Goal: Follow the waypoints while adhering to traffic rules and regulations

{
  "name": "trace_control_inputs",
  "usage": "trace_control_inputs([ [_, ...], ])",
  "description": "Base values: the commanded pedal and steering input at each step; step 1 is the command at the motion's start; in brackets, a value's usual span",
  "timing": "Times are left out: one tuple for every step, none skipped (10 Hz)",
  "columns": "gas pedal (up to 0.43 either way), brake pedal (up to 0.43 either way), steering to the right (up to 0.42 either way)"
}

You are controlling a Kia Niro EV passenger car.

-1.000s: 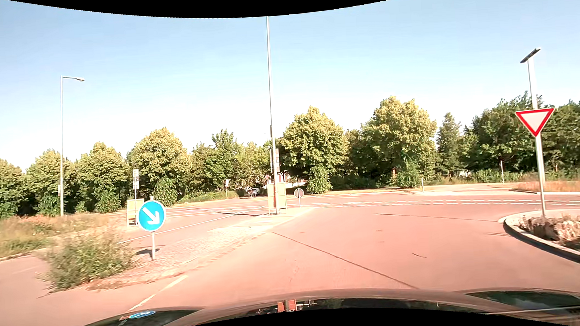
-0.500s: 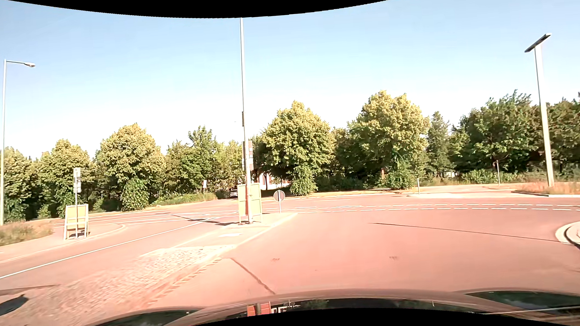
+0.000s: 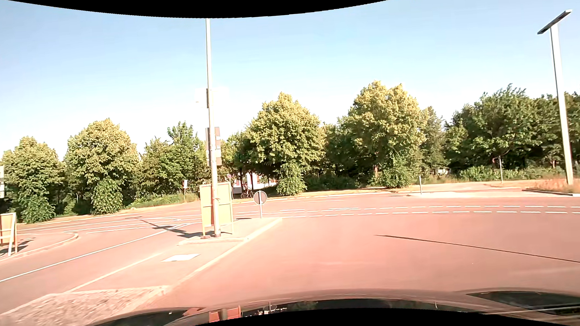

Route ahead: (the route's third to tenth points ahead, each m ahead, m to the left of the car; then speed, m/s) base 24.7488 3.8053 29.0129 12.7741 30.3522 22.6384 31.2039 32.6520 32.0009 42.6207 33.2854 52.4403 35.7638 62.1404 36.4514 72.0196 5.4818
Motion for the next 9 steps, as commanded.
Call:
trace_control_inputs([
  [0.0,0.232,0.055],
  [0.0,0.238,0.054],
  [0.0,0.232,0.055],
  [0.0,0.226,0.055],
  [0.0,0.195,0.055],
  [0.0,0.183,0.055],
  [0.0,0.183,0.055],
  [0.0,0.165,0.055],
  [0.0,0.152,0.055],
])
